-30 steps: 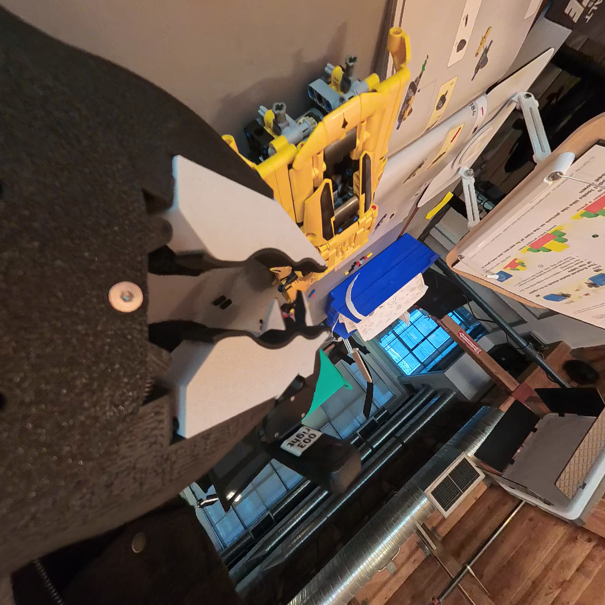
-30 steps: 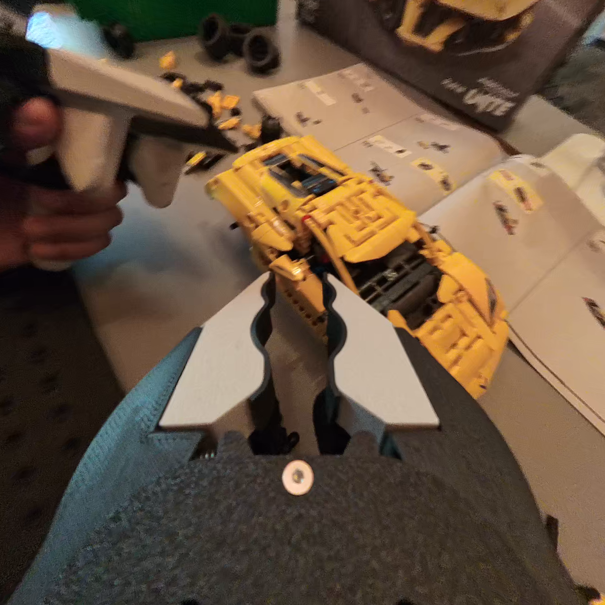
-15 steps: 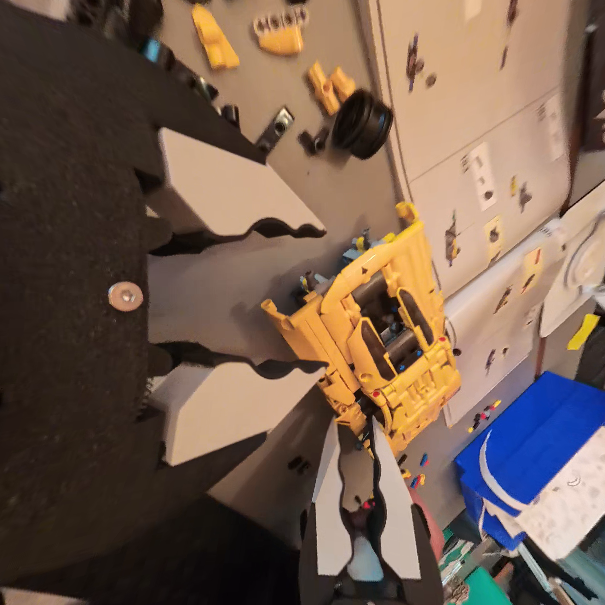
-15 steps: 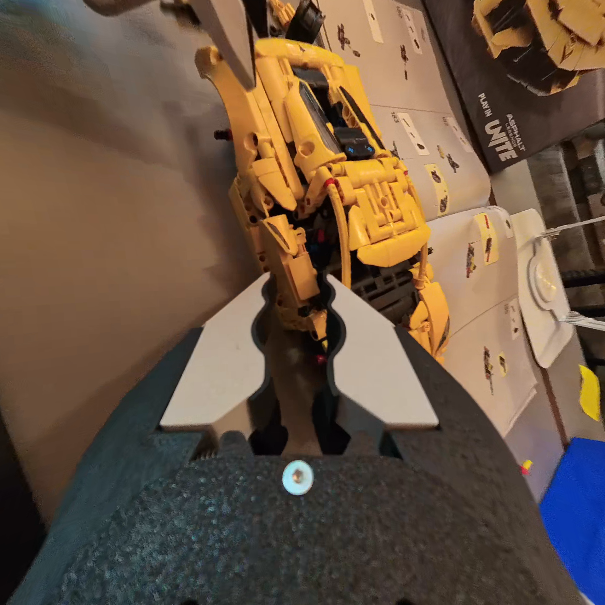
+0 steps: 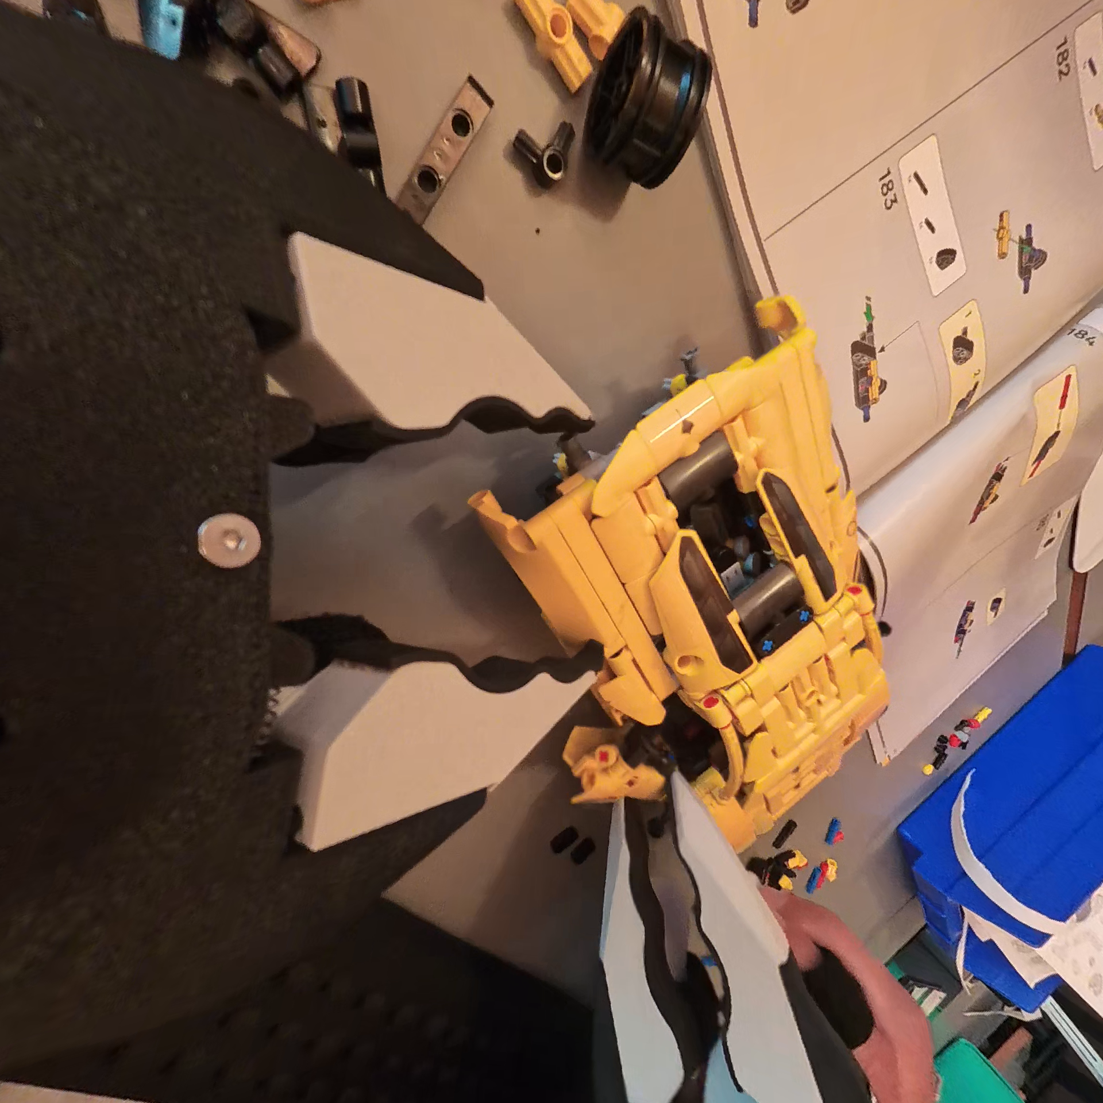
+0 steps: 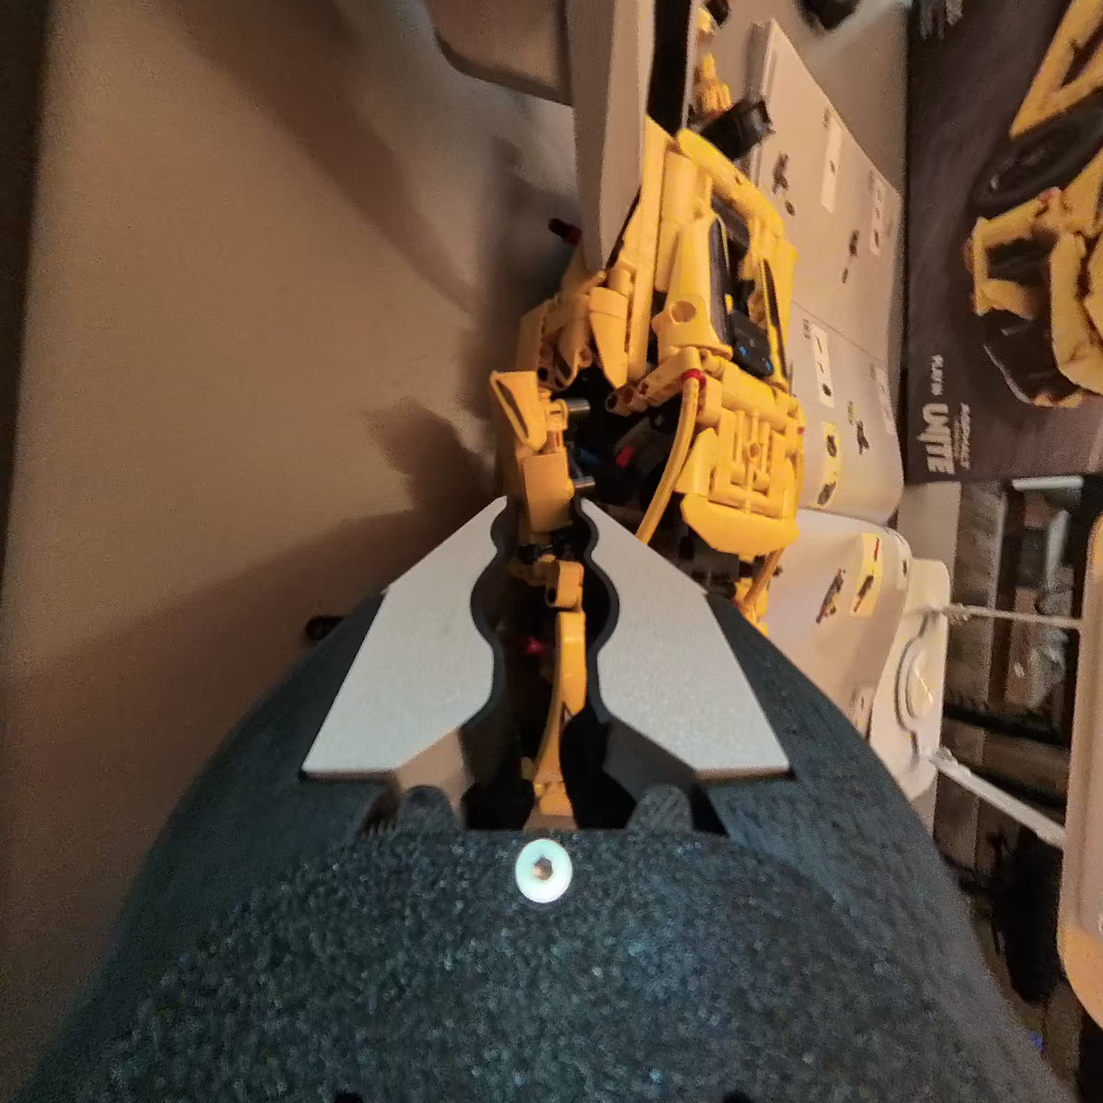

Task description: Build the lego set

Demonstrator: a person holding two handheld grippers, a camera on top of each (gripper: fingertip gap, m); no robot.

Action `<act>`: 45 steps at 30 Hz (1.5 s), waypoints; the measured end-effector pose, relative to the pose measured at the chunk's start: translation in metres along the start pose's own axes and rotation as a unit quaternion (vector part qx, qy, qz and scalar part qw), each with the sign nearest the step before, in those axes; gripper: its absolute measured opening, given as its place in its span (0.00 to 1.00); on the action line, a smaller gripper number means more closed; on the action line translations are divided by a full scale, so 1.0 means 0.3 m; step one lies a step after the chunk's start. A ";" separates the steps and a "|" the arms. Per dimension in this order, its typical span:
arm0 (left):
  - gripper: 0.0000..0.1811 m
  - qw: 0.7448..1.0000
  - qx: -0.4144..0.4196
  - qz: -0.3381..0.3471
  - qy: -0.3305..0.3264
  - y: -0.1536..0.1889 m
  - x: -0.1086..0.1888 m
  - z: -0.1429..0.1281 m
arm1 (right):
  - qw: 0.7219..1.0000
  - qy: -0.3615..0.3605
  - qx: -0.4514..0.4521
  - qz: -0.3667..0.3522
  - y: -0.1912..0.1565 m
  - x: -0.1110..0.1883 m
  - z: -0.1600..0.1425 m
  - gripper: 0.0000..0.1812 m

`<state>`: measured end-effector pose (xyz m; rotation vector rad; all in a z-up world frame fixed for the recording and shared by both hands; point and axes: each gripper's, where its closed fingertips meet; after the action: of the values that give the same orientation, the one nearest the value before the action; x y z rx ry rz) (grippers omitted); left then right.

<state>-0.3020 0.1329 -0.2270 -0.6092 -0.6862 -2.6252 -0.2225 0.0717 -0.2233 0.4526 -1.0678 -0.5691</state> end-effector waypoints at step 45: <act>0.42 1.000 0.005 -0.009 -0.007 0.018 -0.016 -0.015 | 0.939 -0.145 -0.280 -0.137 0.027 -0.027 0.053 0.13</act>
<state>-0.2969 0.1272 -0.2309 -0.6223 -0.7112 -2.6358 -0.2382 0.0819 -0.2174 0.0085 -1.0689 -1.1764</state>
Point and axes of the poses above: each gripper's, where its closed fingertips meet, x back along the fingers, z out of its top, y = z × x across the jaws, and after that the axes turned 3 degrees about -z, right-handed
